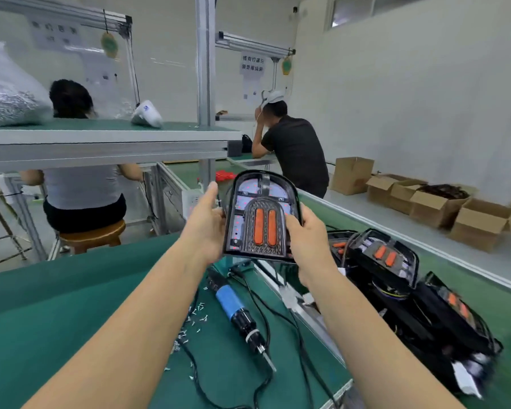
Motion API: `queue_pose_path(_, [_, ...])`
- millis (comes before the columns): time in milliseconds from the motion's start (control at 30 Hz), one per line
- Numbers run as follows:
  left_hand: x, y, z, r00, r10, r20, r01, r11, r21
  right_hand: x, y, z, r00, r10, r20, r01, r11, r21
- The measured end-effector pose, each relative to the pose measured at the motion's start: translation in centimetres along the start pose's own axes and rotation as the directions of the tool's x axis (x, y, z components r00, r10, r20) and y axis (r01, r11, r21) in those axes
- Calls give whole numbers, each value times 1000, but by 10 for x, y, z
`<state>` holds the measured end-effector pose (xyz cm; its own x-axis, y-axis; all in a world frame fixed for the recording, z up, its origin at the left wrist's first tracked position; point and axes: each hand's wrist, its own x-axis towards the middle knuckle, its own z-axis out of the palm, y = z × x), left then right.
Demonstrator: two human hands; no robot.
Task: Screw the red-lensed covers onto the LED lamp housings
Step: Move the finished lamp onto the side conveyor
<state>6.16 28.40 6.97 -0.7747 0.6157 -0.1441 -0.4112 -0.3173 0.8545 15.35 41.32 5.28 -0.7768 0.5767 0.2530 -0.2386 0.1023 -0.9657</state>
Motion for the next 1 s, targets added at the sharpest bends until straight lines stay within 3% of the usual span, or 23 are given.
queue_pose_path(67, [2, -6, 29, 991, -38, 126, 32, 998, 50, 11, -1, -21, 995, 13, -99, -17, 999, -50])
queue_pose_path(133, [8, -13, 54, 988, -9, 155, -17, 985, 169, 23, -4, -44, 983, 26, -184, -47, 993, -110])
queue_pose_path(300, [44, -37, 103, 989, 133, 57, -145, 927, 347, 48, -12, -88, 957, 72, -282, -152, 950, -273])
queue_pose_path(600, [99, -64, 153, 988, 132, 81, -155, 819, 552, 68, -11, -144, 899, 171, -402, -337, 858, -388])
queue_pose_path(800, [115, -76, 172, 992, 87, 95, -125, 818, 562, 81, -1, -165, 835, 212, -507, -413, 851, -325])
queue_pose_path(933, [124, -87, 167, 991, 65, 121, -123, 814, 567, 83, 1, -165, 817, 279, -504, -474, 823, -313])
queue_pose_path(1000, [126, -91, 166, 987, 78, 142, -149, 778, 610, 86, 4, -165, 785, 270, -558, -430, 886, -177])
